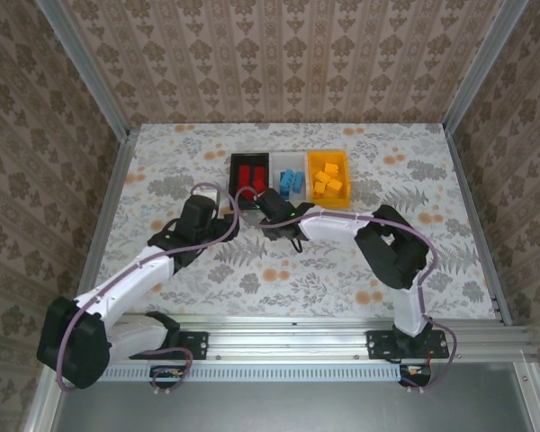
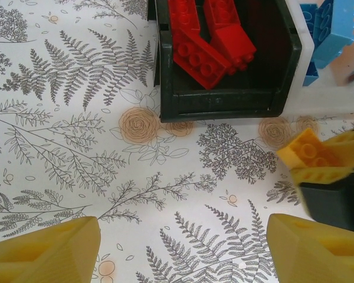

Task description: Sort the legos into containers by color

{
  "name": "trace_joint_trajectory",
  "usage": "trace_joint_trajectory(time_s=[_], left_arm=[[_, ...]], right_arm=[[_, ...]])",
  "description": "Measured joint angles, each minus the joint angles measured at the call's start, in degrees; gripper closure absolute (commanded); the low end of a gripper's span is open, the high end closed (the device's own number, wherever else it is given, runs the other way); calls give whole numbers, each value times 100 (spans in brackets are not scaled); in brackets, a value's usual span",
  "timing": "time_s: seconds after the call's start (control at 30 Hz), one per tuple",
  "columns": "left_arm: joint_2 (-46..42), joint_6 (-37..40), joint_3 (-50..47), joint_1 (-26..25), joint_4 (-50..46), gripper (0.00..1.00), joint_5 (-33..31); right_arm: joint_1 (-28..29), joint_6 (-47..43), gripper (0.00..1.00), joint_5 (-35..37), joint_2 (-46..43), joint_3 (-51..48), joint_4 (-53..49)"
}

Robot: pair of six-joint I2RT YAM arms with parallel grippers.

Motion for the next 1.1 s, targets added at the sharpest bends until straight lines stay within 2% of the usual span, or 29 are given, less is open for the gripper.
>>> trace_joint_trajectory(time_s=[0.23,0.43,0.6,0.7,0.87,0.97,1.1], left_arm=[[195,-2,7,0,125,24,114],[579,-46,197,-11,210,21,374],[837,-96,363,-179,398,17,494],[1088,-87,529,-280,404,12,525],[1287,-83,656,-413,396,3,490],[1279,-85,656,-501,391,1,459],[1257,-87,656,-533,313,1,396]], right_arm=[[-175,-9,70,15,-970,-168,-17],[-1036,-44,70,133,-1316,-166,-11],[-1945,7,69,136,-1128,44,-116],[-2247,2,68,96,-793,393,-140],[-2470,-7,65,-61,-273,815,-317],[-2553,-7,65,-168,-26,1034,-439],[-2605,0,55,-306,225,1187,-527]])
